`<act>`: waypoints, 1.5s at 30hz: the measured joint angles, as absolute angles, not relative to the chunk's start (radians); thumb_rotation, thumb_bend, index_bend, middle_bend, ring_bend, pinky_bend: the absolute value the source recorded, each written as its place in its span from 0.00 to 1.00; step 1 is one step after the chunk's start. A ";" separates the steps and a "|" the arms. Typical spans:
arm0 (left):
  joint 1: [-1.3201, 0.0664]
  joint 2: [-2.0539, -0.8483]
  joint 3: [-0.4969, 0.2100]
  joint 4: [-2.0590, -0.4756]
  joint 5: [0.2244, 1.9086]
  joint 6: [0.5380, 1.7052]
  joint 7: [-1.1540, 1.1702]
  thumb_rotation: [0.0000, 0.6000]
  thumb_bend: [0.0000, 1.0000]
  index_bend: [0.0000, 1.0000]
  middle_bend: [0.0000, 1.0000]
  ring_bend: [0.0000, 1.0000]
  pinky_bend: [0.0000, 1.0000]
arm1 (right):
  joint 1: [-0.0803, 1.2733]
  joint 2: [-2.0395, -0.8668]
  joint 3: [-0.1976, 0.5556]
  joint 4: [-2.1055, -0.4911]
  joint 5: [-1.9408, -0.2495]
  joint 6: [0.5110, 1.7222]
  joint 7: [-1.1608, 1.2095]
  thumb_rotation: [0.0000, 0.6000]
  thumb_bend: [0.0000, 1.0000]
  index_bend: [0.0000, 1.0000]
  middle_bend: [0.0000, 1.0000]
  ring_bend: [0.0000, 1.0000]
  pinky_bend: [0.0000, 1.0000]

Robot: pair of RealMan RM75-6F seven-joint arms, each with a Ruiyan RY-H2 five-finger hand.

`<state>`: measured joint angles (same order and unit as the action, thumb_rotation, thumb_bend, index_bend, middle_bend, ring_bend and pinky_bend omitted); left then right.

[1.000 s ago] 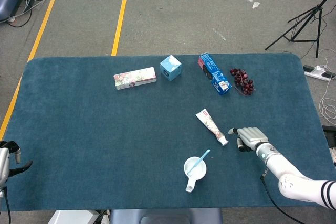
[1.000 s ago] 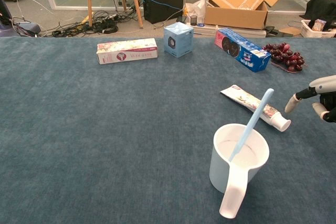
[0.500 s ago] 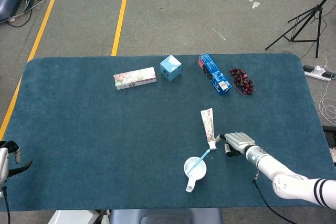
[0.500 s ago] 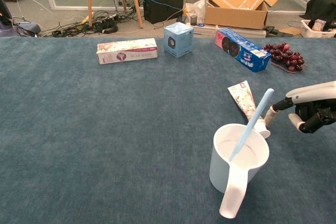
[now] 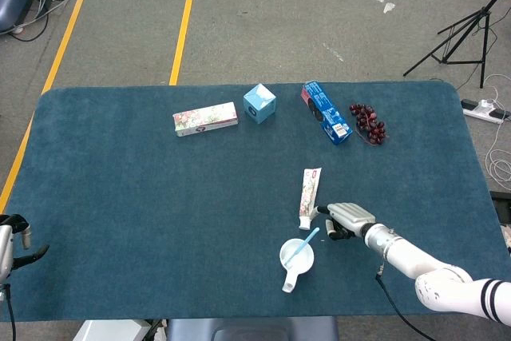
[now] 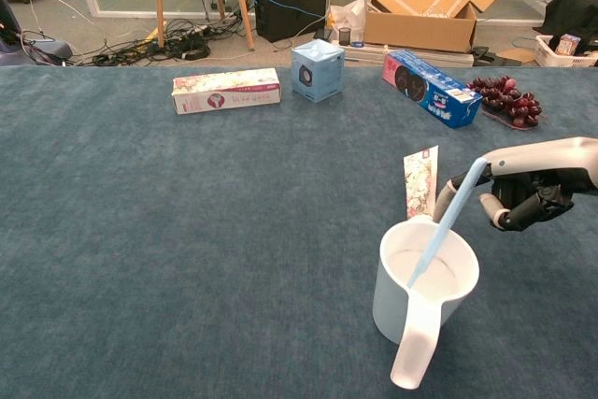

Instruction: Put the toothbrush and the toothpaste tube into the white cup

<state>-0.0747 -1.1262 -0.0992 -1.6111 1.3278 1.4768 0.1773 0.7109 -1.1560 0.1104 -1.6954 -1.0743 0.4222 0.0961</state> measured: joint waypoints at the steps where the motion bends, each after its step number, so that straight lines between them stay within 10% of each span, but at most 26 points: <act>1: -0.075 -1.126 -0.099 -1.611 1.327 1.476 0.178 1.00 0.00 0.79 0.51 0.38 0.37 | 0.705 -1.150 0.116 -1.696 -1.094 0.421 0.112 1.00 0.80 0.31 1.00 0.97 1.00; 9: -0.077 -1.131 -0.096 -1.609 1.328 1.471 0.187 1.00 0.00 0.79 0.51 0.38 0.37 | 0.669 -1.071 0.137 -1.712 -1.236 0.480 0.144 1.00 0.73 0.39 0.82 0.70 0.84; 20: -0.078 -1.133 -0.096 -1.608 1.323 1.468 0.190 1.00 0.00 0.79 0.51 0.38 0.37 | 0.677 -1.115 0.087 -1.639 -1.250 0.638 -0.220 1.00 0.30 0.39 0.17 0.05 0.20; 29: -0.076 -1.129 -0.098 -1.610 1.322 1.471 0.181 1.00 0.00 0.79 0.51 0.38 0.37 | 0.712 -1.242 0.063 -1.510 -1.340 0.731 -0.316 1.00 0.21 0.39 0.01 0.00 0.11; 45: -0.082 -1.143 -0.105 -1.584 1.283 1.449 0.204 1.00 0.00 0.79 0.51 0.38 0.37 | 0.776 -1.332 -0.053 -1.269 -1.739 0.903 0.019 1.00 0.21 0.39 0.00 0.00 0.11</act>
